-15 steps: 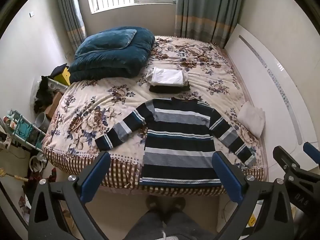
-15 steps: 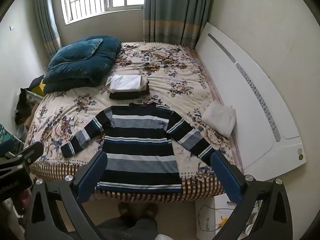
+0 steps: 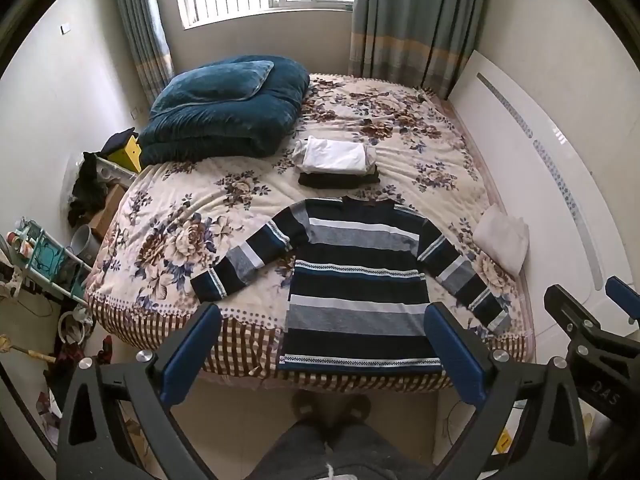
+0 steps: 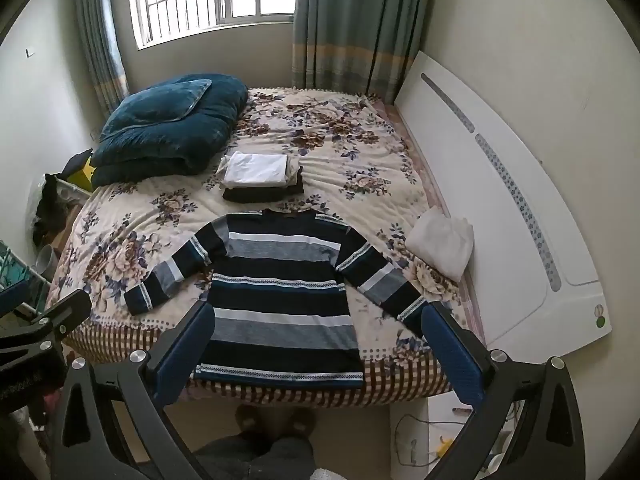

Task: Fold small clothes

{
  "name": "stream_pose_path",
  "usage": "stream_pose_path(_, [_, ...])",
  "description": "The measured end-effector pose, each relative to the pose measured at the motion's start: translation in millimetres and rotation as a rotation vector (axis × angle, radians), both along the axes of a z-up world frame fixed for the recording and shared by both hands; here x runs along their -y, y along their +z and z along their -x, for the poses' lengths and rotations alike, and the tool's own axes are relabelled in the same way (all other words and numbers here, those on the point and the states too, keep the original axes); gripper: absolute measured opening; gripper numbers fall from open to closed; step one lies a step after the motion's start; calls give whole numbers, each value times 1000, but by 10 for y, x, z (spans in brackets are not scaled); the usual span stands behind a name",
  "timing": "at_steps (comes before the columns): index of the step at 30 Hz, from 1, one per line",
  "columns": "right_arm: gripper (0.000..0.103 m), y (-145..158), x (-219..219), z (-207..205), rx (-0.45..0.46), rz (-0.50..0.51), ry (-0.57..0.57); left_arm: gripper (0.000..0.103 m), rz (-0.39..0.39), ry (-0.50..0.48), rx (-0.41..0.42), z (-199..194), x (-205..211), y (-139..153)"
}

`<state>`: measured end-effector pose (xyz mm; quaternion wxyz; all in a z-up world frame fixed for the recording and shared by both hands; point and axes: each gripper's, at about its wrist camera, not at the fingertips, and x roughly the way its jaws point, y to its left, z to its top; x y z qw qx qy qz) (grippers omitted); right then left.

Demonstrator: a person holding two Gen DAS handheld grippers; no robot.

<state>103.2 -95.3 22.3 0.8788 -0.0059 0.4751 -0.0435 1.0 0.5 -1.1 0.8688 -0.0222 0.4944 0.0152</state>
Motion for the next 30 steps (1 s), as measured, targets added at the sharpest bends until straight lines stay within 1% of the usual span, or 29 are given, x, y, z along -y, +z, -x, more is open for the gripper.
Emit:
stream_pose_path(3, [103, 48, -49, 6, 2, 3, -2, 103, -1, -7, 6, 23, 3, 11])
stream_pose_path(10, [103, 21, -63, 39, 5, 6, 3, 103, 0, -7, 7, 12, 12, 59])
stream_pose_path(17, [103, 157, -2, -81, 10, 5, 9, 103, 6, -9, 3, -7, 18, 112])
stream_pose_path(19, [103, 150, -8, -69, 9, 4, 6, 103, 3, -8, 5, -19, 2, 122])
stream_pose_path(22, [103, 156, -7, -85, 9, 9, 13, 103, 0, -2, 9, -120, 1, 258])
stream_pose_path(24, [103, 153, -4, -81, 11, 5, 13, 103, 0, 2, 13, -144, 8, 276])
stream_pose_path(30, [103, 186, 3, -129, 10, 0, 11, 103, 7, 5, 15, -174, 14, 255])
